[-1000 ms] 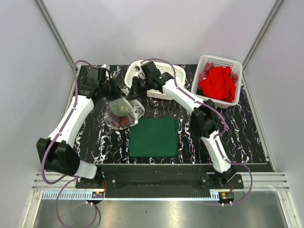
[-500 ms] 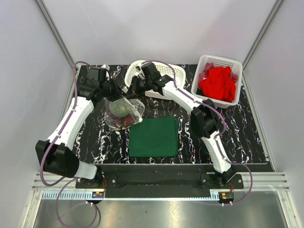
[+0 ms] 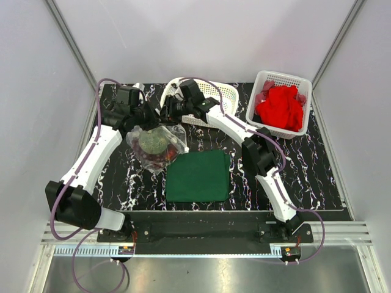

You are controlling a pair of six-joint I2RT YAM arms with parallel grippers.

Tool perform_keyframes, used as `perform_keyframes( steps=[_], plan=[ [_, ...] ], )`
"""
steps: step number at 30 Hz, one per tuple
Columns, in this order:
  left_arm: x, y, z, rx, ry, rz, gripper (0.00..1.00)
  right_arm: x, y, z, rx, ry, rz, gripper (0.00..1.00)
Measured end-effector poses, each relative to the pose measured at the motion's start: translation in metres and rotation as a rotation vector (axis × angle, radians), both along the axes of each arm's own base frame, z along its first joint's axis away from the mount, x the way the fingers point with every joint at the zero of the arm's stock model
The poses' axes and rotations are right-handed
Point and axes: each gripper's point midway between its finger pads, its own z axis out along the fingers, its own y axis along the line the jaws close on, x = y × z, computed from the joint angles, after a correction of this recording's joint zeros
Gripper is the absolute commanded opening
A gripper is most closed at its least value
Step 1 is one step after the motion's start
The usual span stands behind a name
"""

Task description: Open the zip-top bag and remove the fake food

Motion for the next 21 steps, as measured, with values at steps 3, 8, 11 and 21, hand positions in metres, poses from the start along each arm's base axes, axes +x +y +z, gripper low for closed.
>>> perform_keyframes(
  steps=[3,8,11,21],
  plan=[
    [0.000,0.000,-0.001,0.004,0.000,-0.003,0.00,-0.004,0.003,-0.002,0.024,-0.020,0.035,0.44],
    [-0.003,-0.001,-0.003,0.016,0.016,-0.026,0.00,-0.012,0.005,-0.001,0.065,-0.056,0.112,0.48],
    [-0.004,-0.003,-0.005,0.019,0.039,-0.045,0.00,-0.015,0.006,-0.001,0.079,-0.079,0.137,0.47],
    [0.006,0.004,0.002,0.106,0.052,-0.066,0.00,-0.029,0.020,-0.001,0.144,-0.173,0.244,0.35]
  ],
)
